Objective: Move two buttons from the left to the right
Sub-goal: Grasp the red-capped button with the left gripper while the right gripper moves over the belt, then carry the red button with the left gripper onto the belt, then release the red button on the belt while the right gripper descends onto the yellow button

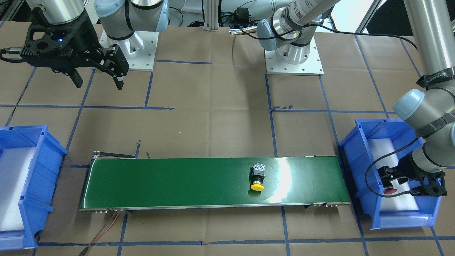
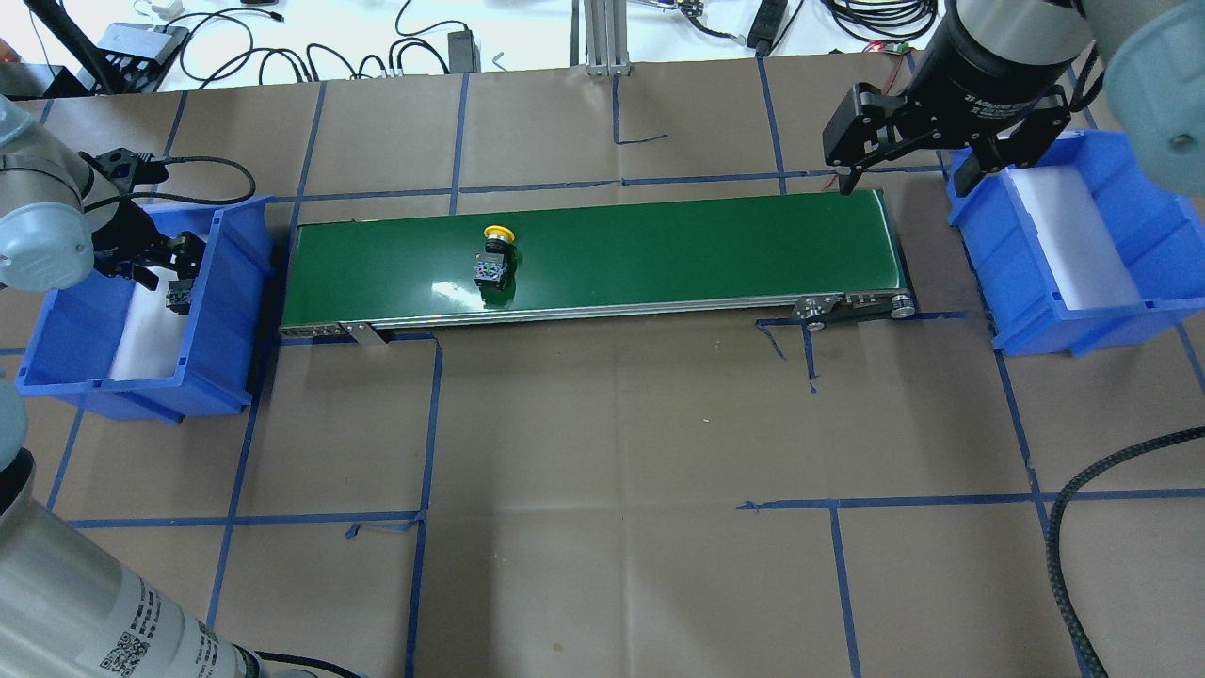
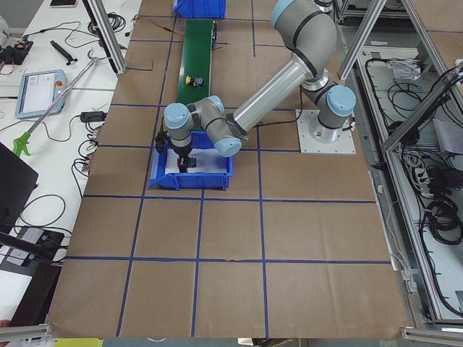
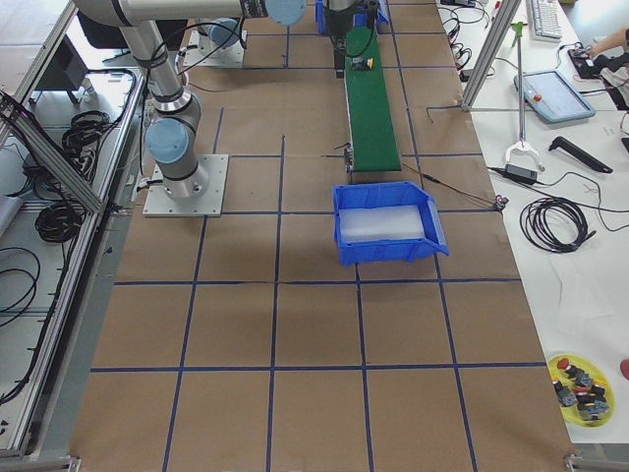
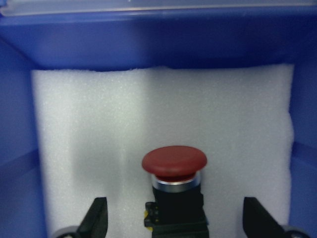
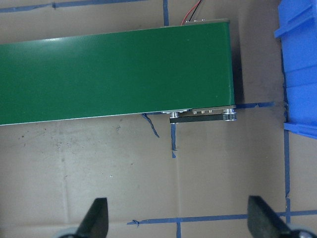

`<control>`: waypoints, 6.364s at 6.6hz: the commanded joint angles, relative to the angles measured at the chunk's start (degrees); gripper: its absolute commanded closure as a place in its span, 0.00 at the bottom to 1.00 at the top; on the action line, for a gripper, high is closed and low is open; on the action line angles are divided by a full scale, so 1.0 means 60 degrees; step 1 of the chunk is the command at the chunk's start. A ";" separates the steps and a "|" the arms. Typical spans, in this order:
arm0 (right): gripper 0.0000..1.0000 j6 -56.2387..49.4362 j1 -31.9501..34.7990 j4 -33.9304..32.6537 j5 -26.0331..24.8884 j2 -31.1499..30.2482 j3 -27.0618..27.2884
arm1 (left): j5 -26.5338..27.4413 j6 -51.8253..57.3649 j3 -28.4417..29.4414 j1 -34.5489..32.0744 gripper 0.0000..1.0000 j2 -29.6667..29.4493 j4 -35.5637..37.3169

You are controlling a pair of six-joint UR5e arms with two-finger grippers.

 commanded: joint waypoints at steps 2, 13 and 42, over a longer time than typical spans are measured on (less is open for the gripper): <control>0.00 0.0099 0.0010 -0.0191 0.0076 0.0649 0.0222 | -0.0028 -0.0151 -0.0013 -0.0012 0.73 -0.0008 -0.0014; 0.00 0.0495 0.0098 -0.3239 0.0165 0.2790 0.0120 | 0.0045 -0.0401 0.1262 -0.0217 0.95 0.2159 -0.3645; 0.00 0.0685 0.0113 -0.5026 0.1996 0.4078 0.0793 | 0.0235 -0.3603 0.0918 -0.3921 0.00 0.3579 -0.4338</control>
